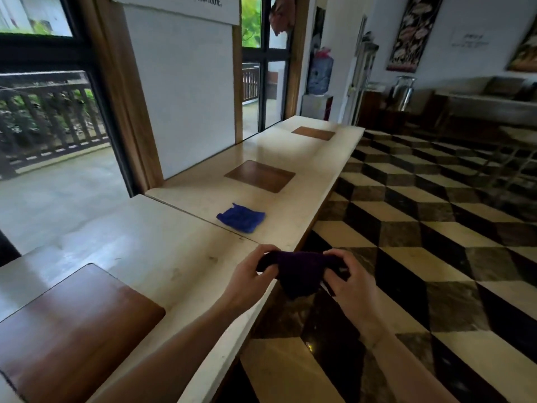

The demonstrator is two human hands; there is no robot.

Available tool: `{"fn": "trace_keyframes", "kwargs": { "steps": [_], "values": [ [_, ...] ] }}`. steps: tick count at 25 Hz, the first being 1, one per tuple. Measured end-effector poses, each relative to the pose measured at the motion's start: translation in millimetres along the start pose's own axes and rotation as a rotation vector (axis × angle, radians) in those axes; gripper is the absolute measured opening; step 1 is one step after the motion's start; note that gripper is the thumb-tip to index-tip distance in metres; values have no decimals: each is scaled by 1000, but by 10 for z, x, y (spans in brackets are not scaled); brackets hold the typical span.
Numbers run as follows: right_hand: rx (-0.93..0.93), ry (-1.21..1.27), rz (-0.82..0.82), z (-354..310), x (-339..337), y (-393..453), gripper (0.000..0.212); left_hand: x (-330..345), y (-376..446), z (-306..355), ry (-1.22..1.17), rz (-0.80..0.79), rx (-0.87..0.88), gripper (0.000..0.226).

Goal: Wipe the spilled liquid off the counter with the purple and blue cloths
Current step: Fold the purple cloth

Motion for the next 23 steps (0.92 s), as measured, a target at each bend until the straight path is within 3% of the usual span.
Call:
{"fn": "trace_keyframes", "kwargs": {
  "steps": [5,9,16,23],
  "values": [
    [30,8,-3,385,-89,867,29,362,848,-326,-5,-36,-29,31],
    [36,19,-97,732,26,1797,28,575,1574,-589,33,-12,-64,26],
    [-44,-50,-297,996,287,3190,27,677,2499,-938,73,179,-202,27],
    [-165,-96,-520,1055,1232,3853,29,323,2636,-1531,125,349,-329,31]
  ]
}}
Point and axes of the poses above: each hand's wrist, its own y-axis towards the middle knuckle, its own x-axis out of the palm, z = x × y, the point moved 10 cm from there along y, towards the middle knuckle, and after that the axes turned 4 degrees about x, right-handed, at the moved point
